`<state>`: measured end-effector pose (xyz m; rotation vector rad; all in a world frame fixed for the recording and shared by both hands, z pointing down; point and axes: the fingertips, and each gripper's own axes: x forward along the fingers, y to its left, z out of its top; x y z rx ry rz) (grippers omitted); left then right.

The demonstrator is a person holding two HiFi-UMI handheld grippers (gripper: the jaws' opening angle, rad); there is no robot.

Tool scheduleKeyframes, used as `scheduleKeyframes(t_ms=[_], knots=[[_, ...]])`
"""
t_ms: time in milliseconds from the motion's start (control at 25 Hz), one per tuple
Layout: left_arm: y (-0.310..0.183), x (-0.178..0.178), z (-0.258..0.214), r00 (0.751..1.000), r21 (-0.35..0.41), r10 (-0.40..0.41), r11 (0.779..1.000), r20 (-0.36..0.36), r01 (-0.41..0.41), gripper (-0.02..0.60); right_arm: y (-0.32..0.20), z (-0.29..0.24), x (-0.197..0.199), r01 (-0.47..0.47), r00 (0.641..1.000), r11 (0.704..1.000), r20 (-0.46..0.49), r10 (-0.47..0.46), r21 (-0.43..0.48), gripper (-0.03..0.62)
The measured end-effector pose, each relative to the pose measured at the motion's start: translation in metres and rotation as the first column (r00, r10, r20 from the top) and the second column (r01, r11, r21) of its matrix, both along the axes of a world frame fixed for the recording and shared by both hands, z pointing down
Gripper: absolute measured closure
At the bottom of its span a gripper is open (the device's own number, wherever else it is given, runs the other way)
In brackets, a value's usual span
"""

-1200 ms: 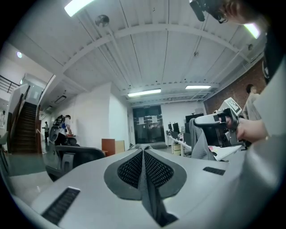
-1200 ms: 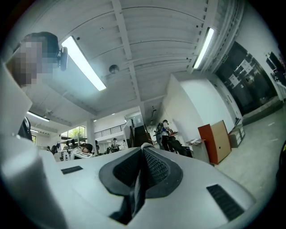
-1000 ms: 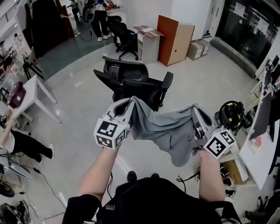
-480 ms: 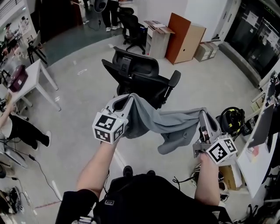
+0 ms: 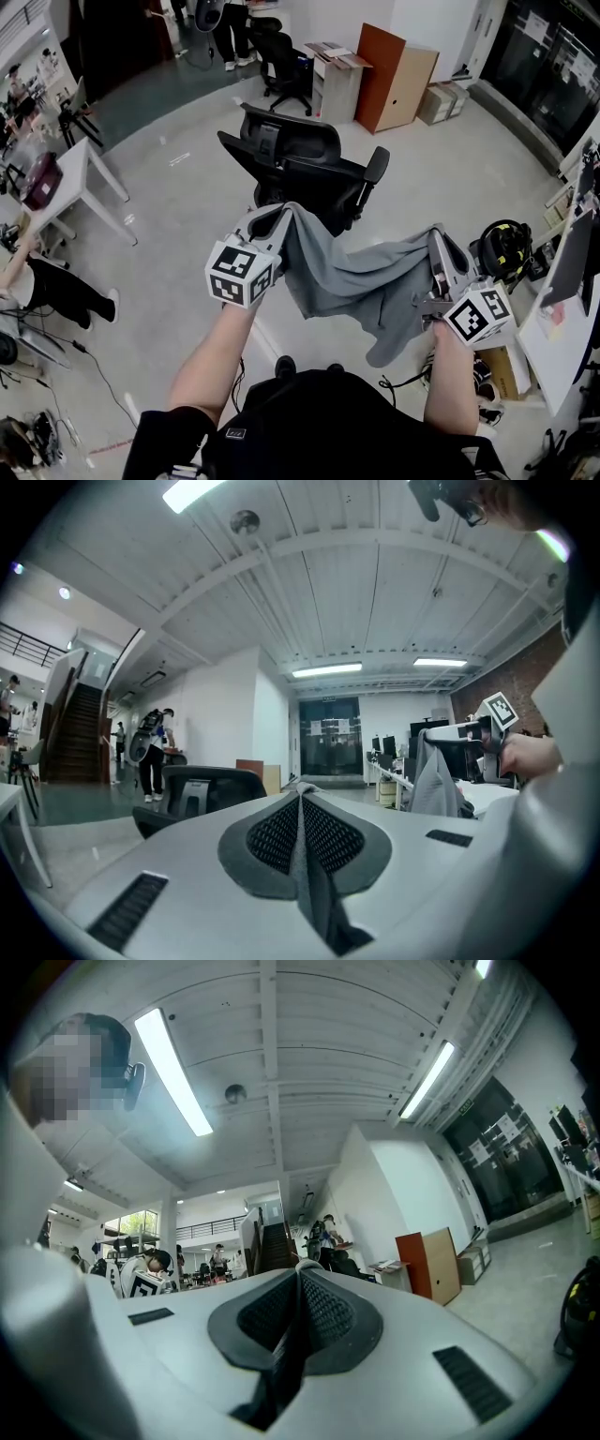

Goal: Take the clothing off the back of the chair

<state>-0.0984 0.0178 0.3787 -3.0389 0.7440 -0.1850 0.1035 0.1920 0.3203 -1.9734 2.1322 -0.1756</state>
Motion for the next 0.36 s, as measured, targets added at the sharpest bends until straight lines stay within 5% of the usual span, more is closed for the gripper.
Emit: scheduleKeyframes(t_ms=[360], knots=[[-0.0021,0.0006,-0.0060,1.000,0.009,0.003,1.000,0.012,-0.003,0.575,-0.0026,-0.0054,-0.0053,0.010,1.000,1.000,-0.003,-0.010,0.010,0.569]])
